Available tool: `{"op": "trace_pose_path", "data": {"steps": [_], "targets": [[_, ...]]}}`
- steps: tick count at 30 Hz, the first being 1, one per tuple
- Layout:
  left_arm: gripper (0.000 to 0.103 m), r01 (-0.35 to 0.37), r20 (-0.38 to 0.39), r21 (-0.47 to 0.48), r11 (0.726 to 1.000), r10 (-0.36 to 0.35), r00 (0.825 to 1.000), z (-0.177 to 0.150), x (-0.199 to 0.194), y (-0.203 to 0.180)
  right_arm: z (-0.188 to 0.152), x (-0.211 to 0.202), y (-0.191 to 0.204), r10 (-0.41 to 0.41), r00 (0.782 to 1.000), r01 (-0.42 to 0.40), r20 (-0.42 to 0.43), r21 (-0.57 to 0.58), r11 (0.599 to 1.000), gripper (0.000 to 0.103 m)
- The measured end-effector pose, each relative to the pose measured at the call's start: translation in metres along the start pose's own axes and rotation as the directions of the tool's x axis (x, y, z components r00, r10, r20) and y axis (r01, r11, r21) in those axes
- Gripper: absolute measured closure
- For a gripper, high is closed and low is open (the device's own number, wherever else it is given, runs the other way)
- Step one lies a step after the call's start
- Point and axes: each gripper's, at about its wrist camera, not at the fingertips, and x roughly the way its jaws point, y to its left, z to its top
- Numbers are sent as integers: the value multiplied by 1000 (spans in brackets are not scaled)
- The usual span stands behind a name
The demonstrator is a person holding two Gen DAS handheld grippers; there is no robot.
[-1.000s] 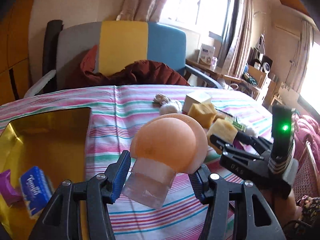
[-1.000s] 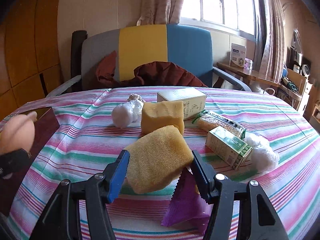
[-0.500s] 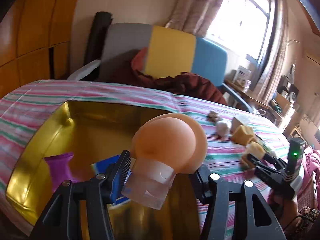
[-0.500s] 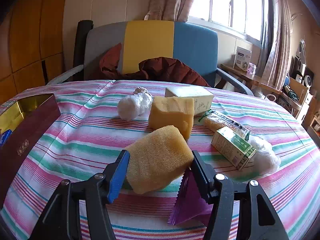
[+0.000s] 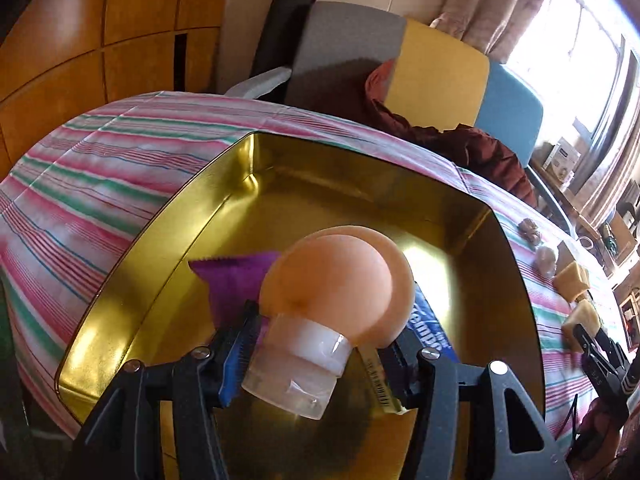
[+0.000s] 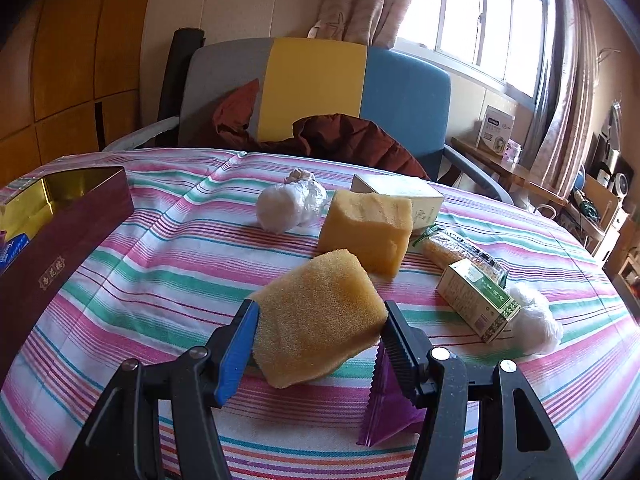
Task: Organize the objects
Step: 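Carry bottle and sponge over the gold tray and lower them inside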
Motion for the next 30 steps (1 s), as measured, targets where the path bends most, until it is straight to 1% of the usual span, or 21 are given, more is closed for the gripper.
{"op": "trace_pose_path", "data": {"steps": [4,6,9,11,14,17,19,22,26,28,30], "targets": [[43,-6,-52,-40,999,4,999,0,6,5,0,0,0,-3,1000,3,-6,0,1000,41],[43,-23,-69,-48,999,20,997,-1,7,5,1,-2,4,-8,1000,8,-9,-13,1000,41],[43,-31,-74,-48,998,27,997,-3,6,4,5,-10,14,36,999,-36,-2,-18,999,41],[43,-20,-70,-55,998,16,997,-5,4,4,10,-16,25,87,996,-87,5,-7,996,41],[42,0,-56,-62,998,-4,998,-8,-3,6,21,-25,48,167,986,-167,14,-11,986,41],[42,0,-37,-42,999,-2,999,-9,-11,6,33,-37,72,254,966,-253,35,-38,967,41],[37,8,-26,-36,999,-9,1000,-7,-16,4,40,-45,89,301,953,-298,45,-68,952,41],[37,-1,9,-50,999,2,1000,-6,-24,6,49,-55,113,368,928,-362,47,-102,926,40],[37,-9,89,-120,993,20,996,-5,-40,15,54,-66,139,446,895,-439,28,-136,888,40],[37,-12,128,-179,984,36,991,-5,-47,24,56,-68,152,480,877,-474,7,-149,868,40],[37,-19,149,-235,972,55,987,-4,-51,34,56,-69,165,504,864,-501,-25,-163,850,40]]}}
